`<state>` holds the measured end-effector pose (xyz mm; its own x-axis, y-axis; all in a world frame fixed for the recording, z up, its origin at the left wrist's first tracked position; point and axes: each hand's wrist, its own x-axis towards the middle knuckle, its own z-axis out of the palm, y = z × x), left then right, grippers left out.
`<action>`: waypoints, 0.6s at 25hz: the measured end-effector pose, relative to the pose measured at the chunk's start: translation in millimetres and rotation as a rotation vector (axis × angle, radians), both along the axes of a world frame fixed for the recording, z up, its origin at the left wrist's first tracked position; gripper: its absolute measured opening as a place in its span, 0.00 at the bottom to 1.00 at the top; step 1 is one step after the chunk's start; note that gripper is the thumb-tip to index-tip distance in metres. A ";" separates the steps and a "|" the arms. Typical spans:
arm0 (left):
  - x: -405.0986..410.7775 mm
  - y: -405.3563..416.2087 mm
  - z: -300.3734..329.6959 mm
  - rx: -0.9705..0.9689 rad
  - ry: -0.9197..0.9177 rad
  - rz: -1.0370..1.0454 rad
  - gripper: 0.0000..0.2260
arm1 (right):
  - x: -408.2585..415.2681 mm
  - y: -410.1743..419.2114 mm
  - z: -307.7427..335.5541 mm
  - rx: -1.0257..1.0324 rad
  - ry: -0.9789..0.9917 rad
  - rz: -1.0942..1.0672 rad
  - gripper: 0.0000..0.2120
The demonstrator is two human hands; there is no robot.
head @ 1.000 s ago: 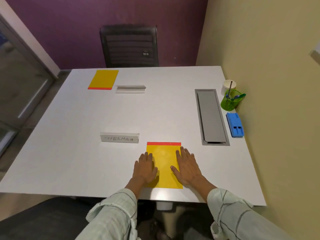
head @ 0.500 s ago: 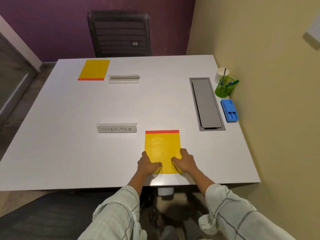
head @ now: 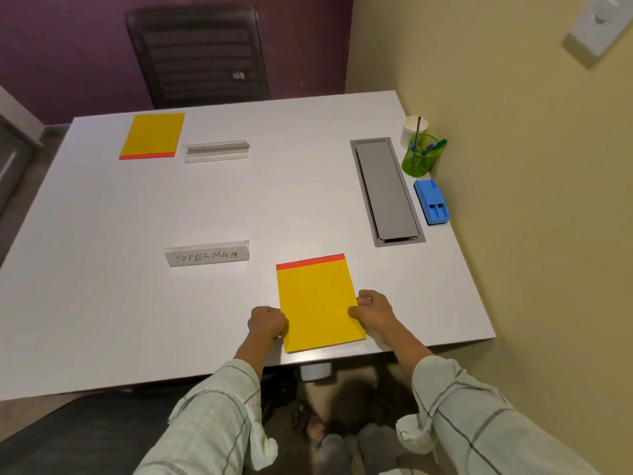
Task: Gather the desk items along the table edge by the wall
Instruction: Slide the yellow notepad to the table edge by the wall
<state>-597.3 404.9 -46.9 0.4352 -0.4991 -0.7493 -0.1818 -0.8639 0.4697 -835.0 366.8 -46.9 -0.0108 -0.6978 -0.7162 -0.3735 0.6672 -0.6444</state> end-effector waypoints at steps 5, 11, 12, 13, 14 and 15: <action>-33.8 -18.2 27.0 -0.088 0.032 -0.079 0.07 | -38.7 -1.9 21.2 -0.068 0.044 -0.061 0.31; -106.5 -56.4 43.9 -0.120 0.049 -0.222 0.11 | -115.6 -21.6 43.1 -0.072 0.124 -0.083 0.16; -121.4 -59.5 42.7 -0.113 0.040 -0.251 0.12 | -128.6 -23.3 43.7 -0.057 0.145 -0.079 0.12; -138.1 -62.2 41.2 -0.103 0.034 -0.282 0.12 | -142.7 -25.4 43.4 -0.046 0.173 -0.076 0.11; -153.2 -64.1 38.1 -0.095 0.028 -0.311 0.12 | -154.6 -27.4 43.0 -0.042 0.203 -0.068 0.12; -167.6 -65.1 35.4 -0.084 0.018 -0.339 0.11 | -165.0 -28.7 42.4 -0.038 0.245 -0.047 0.14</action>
